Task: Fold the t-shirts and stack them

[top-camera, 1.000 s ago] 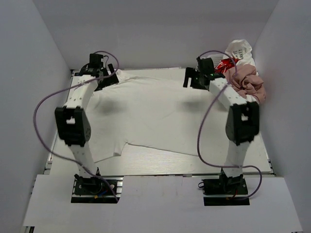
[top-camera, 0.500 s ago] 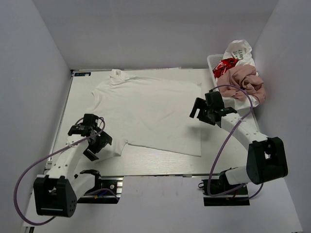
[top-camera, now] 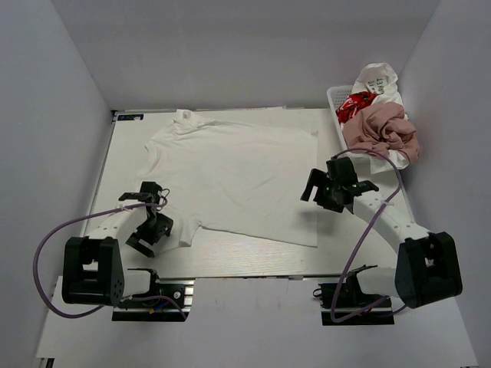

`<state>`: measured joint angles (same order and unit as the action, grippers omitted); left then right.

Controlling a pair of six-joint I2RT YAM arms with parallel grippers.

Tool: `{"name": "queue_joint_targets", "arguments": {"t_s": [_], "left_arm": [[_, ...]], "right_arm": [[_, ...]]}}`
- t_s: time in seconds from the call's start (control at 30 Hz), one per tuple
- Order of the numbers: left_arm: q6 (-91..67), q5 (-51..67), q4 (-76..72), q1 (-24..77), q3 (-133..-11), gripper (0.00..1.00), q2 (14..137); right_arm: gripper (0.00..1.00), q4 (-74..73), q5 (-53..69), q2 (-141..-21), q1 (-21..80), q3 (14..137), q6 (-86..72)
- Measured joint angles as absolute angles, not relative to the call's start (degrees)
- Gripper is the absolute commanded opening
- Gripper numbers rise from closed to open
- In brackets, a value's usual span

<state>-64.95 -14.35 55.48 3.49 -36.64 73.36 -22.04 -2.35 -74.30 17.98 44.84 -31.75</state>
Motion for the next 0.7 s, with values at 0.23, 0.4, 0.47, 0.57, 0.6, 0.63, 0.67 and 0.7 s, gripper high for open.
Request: {"name": "queue_joint_targets", "arguments": {"t_s": [0.23, 0.4, 0.47, 0.57, 0.6, 0.63, 0.67, 0.7], "left_arm": [[-66.2, -13.5, 49.8, 3.2, -35.2, 0.38, 72.8], [-65.4, -13.9, 48.5, 3.1, -34.9, 0.01, 72.4], [-65.1, -13.9, 48.2, 3.1, -34.4, 0.0, 71.5], [-64.9, -13.7, 47.5, 3.1, -33.5, 0.0, 69.9], [-64.8, -13.7, 47.5, 3.1, -33.3, 0.0, 69.4], [-64.7, -13.6, 47.5, 3.1, -33.1, 0.0, 69.0], [-64.6, -13.6, 47.5, 3.1, -33.0, 0.0, 68.7], [-64.5, -13.6, 47.5, 3.1, -33.0, 0.0, 68.5]], "right_arm": [[0.9, -25.1, -1.4, -66.8, 18.5, 36.9, -32.4], [0.83, -27.6, -1.3, -66.1, 20.4, 32.9, -33.7], [0.77, -28.4, -1.3, -66.4, 21.3, 32.8, -34.3], [0.73, -28.4, -1.3, -67.3, 22.7, 32.8, -35.4], [0.73, -28.6, -1.3, -67.5, 23.1, 32.8, -35.9], [0.73, -28.8, -1.2, -67.8, 23.7, 32.8, -36.4], [0.73, -29.2, -1.2, -67.9, 24.1, 32.8, -36.9], [0.76, -30.0, -1.3, -67.9, 24.7, 32.8, -37.6]]}}
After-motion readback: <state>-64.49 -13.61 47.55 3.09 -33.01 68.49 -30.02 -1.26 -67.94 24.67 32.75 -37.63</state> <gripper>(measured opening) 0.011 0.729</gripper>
